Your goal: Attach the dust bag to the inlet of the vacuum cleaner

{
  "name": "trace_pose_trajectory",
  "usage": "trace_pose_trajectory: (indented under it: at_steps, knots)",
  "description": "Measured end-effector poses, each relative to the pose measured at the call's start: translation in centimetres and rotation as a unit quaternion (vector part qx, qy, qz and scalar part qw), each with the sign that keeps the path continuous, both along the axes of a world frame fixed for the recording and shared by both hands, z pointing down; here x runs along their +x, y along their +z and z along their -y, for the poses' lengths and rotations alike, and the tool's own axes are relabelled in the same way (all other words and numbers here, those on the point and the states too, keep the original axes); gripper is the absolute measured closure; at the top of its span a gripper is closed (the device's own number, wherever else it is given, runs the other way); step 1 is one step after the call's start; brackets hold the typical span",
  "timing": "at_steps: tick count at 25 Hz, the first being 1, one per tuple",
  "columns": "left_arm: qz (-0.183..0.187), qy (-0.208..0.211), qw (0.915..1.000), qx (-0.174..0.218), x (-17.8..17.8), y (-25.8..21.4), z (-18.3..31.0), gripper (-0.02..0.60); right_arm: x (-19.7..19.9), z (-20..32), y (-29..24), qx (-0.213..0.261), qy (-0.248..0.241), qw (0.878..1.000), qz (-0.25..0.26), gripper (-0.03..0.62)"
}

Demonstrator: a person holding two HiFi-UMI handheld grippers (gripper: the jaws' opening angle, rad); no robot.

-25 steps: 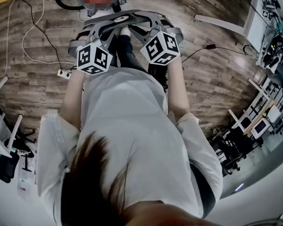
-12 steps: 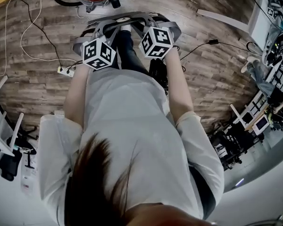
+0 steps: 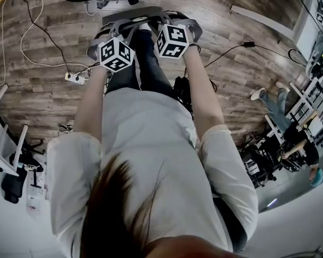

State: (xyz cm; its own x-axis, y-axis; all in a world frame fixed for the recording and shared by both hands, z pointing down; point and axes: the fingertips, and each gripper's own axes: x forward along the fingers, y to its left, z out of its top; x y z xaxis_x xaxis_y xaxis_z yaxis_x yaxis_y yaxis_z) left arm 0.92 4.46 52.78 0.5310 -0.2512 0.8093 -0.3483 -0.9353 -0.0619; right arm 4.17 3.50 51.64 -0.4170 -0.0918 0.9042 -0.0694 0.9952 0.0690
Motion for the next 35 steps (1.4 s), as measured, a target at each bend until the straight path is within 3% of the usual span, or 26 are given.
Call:
trace_pose_trajectory:
  at_steps: [15,26,35]
  knots:
    - [0.031,-0.052,0.9949,-0.081,-0.7,13.6,-0.7,0.54,-0.5,-0.6,13.5,-0.049,-0.018,0.998,-0.017,0.549]
    - [0.043,-0.056,0.9918,-0.106,-0.5,21.8,0.3,0.54,-0.2,0.5,21.8,-0.069,-0.029,0.997,-0.025,0.549]
    - [0.057,-0.05,0.9905,-0.114,-0.9,24.7,1.1,0.541,-0.6,1.4,24.8,-0.074,-0.043,0.996,-0.026,0.551]
